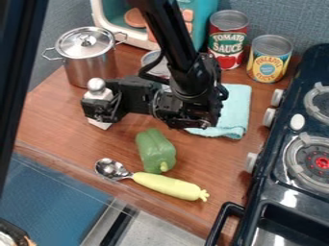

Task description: Change the position of the white container to stand upright

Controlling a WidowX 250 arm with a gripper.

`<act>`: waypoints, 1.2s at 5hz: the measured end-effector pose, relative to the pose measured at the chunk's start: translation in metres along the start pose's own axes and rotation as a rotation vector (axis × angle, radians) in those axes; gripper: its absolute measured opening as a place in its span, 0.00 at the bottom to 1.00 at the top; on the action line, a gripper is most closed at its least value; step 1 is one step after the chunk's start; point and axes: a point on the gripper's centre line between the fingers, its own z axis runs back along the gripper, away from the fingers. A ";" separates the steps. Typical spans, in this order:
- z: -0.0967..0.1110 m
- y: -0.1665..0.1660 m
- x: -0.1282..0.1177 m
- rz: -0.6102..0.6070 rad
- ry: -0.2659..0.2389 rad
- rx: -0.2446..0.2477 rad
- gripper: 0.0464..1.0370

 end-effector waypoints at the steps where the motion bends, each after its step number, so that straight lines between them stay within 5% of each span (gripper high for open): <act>1: 0.005 0.002 0.000 -0.007 0.007 -0.006 0.96; 4: 0.053 0.004 0.020 0.013 0.154 -0.032 0.96; 5: 0.072 0.008 0.033 0.021 0.297 0.021 0.96; 6: 0.100 0.016 0.054 -0.002 0.544 0.080 0.96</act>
